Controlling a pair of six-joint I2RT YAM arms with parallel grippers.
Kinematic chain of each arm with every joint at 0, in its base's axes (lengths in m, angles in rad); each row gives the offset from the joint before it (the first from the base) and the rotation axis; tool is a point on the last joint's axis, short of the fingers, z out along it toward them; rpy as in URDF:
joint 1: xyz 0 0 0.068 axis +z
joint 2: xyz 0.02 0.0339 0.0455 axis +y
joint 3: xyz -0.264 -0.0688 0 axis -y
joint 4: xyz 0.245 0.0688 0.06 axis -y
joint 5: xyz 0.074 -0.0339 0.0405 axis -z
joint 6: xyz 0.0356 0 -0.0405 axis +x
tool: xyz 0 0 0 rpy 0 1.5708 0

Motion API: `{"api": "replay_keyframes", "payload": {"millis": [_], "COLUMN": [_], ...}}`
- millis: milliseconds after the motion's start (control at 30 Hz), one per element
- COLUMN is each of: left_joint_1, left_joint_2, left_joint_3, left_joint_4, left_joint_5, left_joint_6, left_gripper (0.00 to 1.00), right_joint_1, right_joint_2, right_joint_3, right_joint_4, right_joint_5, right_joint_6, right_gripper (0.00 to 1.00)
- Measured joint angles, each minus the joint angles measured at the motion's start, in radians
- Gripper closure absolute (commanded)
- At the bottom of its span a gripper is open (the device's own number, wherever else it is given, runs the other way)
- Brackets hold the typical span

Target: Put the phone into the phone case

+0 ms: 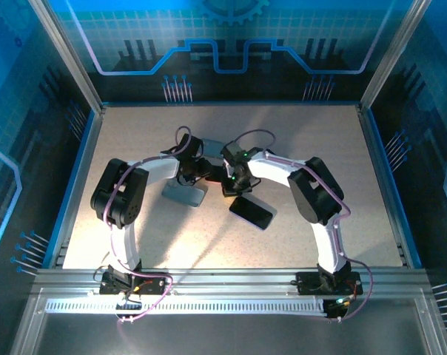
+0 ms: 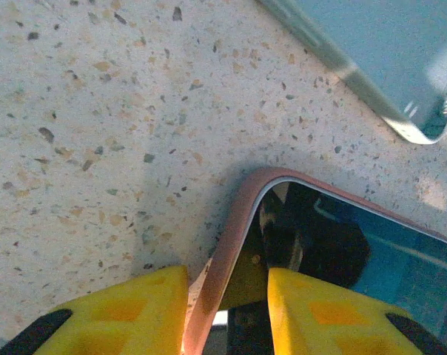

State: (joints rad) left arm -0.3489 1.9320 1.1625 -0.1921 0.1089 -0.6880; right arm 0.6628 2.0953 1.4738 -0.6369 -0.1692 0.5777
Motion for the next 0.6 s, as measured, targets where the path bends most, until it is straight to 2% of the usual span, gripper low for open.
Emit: {"api": "replay_keyframes", "payload": {"millis": [167, 400, 600], "left_joint_1": [0.0, 0.0, 0.0], "left_joint_2": [-0.008, -0.036, -0.043], "left_joint_3": [-0.017, -0.047, -0.054], "left_joint_4": [0.018, 0.029, 0.047], "left_joint_5": [-0.023, -0.05, -0.053], "left_joint_6": [0.007, 0.006, 0.006], "left_gripper": [0.65, 0.65, 0.65], "right_joint_1": [-0.017, -0.129, -0.16], "right_joint_2": [-0.029, -0.118, -0.121], "right_joint_3": [-0.02, -0.014, 0.008], "right_joint_4": [-0.018, -0.037, -0.045], "right_joint_5": [-0.027, -0.029, -0.018], "right_joint_6": [-0.019, -0.068, -0.116], "right_gripper": [1.0, 1.0, 1.0]}}
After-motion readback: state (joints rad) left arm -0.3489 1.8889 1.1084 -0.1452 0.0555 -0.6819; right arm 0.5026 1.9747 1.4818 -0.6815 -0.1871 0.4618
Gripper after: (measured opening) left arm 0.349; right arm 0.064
